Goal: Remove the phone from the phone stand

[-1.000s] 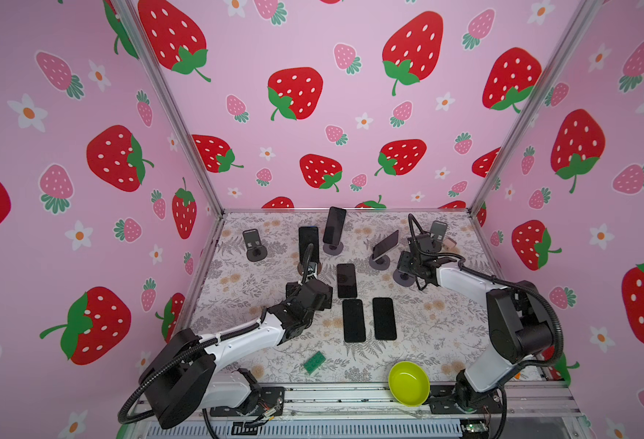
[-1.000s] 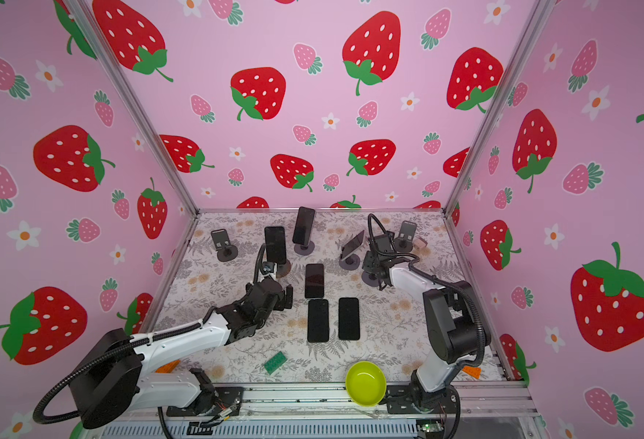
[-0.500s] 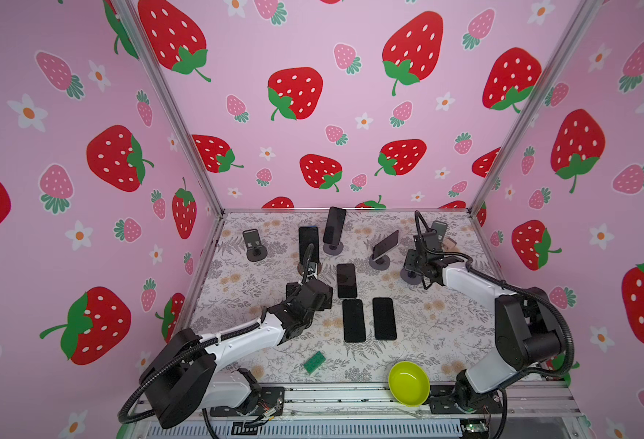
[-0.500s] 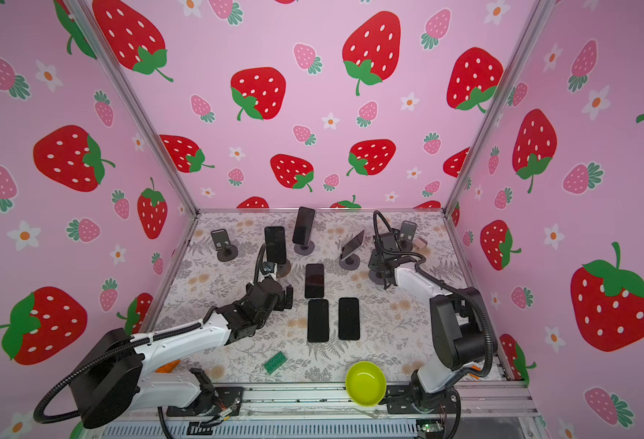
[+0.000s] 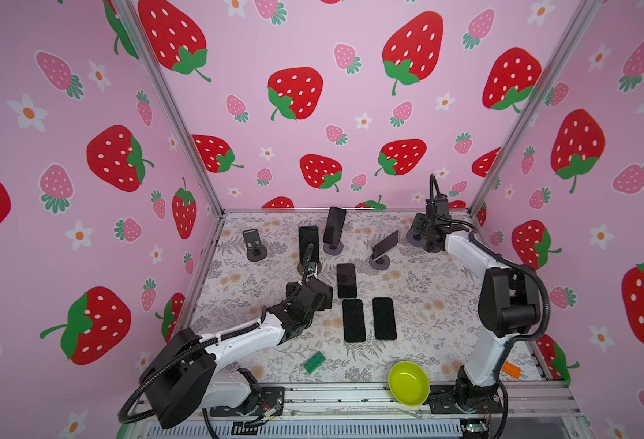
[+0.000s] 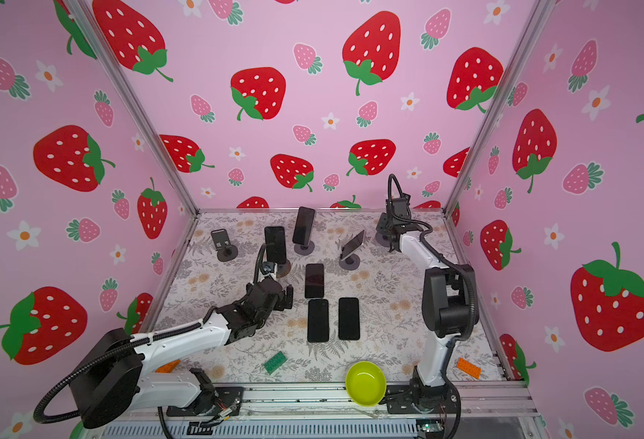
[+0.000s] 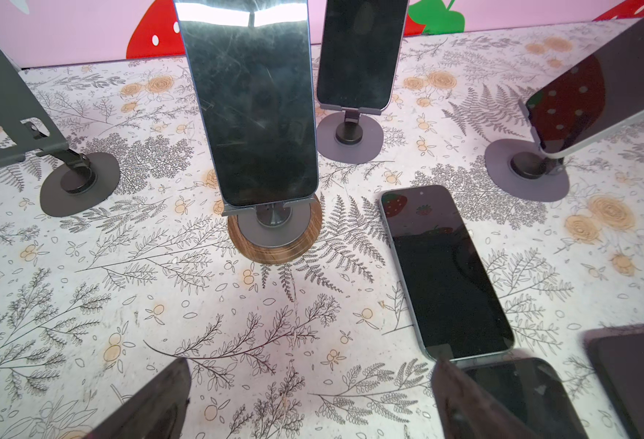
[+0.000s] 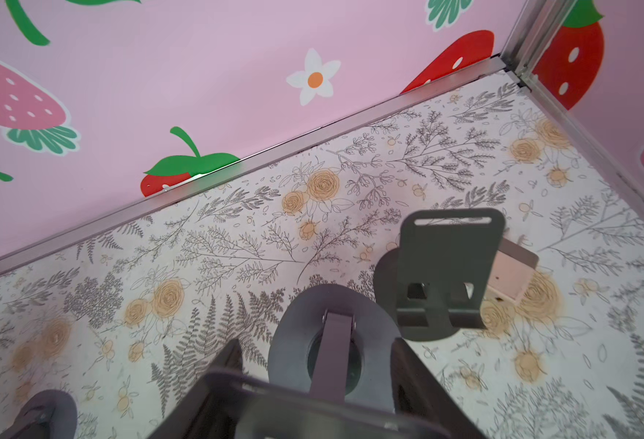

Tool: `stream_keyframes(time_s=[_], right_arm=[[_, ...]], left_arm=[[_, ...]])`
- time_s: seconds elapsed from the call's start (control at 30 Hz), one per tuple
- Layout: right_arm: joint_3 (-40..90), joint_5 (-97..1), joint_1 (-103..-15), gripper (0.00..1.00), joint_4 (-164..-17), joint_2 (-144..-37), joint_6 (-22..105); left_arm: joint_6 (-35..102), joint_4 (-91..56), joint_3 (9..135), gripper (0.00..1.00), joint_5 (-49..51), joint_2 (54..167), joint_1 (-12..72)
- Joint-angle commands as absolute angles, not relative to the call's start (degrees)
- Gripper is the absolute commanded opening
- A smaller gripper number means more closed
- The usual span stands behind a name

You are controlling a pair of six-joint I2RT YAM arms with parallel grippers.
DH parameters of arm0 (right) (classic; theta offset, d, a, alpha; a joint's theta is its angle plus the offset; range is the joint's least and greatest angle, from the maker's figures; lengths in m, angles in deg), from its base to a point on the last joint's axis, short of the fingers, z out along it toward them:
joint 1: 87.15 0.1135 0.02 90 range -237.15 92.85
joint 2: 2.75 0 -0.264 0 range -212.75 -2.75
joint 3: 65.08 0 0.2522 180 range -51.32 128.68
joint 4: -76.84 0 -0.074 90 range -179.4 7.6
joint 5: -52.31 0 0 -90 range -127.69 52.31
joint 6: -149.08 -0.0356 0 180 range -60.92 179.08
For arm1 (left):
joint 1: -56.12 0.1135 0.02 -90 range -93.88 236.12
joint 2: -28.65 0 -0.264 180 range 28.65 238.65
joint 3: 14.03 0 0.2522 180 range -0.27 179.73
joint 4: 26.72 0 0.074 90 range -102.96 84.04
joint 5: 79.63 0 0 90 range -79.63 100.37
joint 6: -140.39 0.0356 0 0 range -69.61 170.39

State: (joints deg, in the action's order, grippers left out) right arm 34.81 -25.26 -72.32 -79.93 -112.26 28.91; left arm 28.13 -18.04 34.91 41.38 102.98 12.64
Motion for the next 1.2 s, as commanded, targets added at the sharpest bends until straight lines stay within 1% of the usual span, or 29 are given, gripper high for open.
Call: stream_keyframes(time_s=[0.0,0.23,0.5,0.6,0.73,0.8,0.97,1.17], right_arm=[[39.58,-27.12,-72.53,0.57,-79.70,-116.78,30.30],[46.30,-26.53,-72.82,0.57,-77.89,-124.46,31.29],[46.10,-26.62,-73.39,0.58,-78.05,-127.20,31.46],[46.57,-26.97,-73.50,0.60,-77.64,-127.53,31.70],[46.74,-26.64,-73.52,0.64,-77.23,-126.61,32.40],[47.29,-26.57,-73.47,0.68,-76.48,-126.19,32.70],[47.65,-26.31,-73.44,0.74,-74.85,-124.01,33.29],[45.94,-27.18,-73.53,0.79,-72.79,-117.87,32.42]], left_arm=[[28.50,-19.35,34.38,0.99,42.87,101.96,12.79],[28.90,-19.75,33.85,0.99,42.90,100.86,12.75],[28.68,-19.43,34.34,0.99,42.30,101.59,12.79],[28.67,-18.92,34.63,0.99,42.23,101.54,12.79],[28.76,-19.30,34.34,0.99,42.54,101.40,12.79],[28.84,-18.77,34.56,0.99,42.55,101.26,12.79],[28.81,-18.95,34.42,0.99,42.54,101.16,12.79],[28.85,-19.29,34.14,0.99,42.72,100.72,12.77]])
